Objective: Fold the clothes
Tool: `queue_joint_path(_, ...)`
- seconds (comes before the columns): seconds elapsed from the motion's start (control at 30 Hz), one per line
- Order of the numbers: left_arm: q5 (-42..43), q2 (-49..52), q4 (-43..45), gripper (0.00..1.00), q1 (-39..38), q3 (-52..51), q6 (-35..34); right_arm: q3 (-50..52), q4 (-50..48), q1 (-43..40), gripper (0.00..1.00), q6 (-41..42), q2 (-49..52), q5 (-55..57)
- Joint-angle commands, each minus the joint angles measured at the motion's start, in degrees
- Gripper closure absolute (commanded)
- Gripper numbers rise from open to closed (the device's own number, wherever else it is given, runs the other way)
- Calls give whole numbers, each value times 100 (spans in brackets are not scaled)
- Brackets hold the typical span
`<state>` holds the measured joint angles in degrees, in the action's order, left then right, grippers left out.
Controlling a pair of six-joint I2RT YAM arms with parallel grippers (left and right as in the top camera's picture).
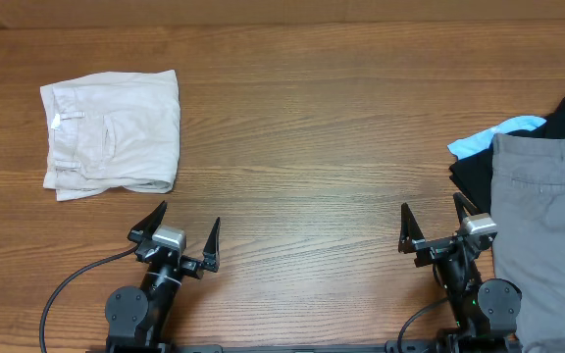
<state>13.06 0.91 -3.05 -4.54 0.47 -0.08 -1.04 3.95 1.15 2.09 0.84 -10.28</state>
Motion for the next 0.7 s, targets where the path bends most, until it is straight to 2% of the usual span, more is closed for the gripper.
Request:
queue_joint_path(0.0,7,-66,0,0,-66,-20,-59,59,-37,-26,0,-20,-68,-28)
queue_joint_path(0.13,7,-66,55,0,-66,-20,-59,59,-315,-24,0,-11,-68,-240)
queue_joint_path(0.27,164,-63,0,0,-66,-20,-236,59,-245,-20,0,133,-68,-1370)
queue_joint_path(0.47,365,-59,28,0,-66,-15,-1792,55,-334,-20,0,166,-68,-2258)
queue_joint_path(0.53,625,-59,214,0,-66,-2,-2157,11,-542,-20,0,691,-68,-2267)
queue_joint_path(0.67,1215,-59,584,0,-63,389,-1880,-560,-651,-20,0,1703,-63,-2350)
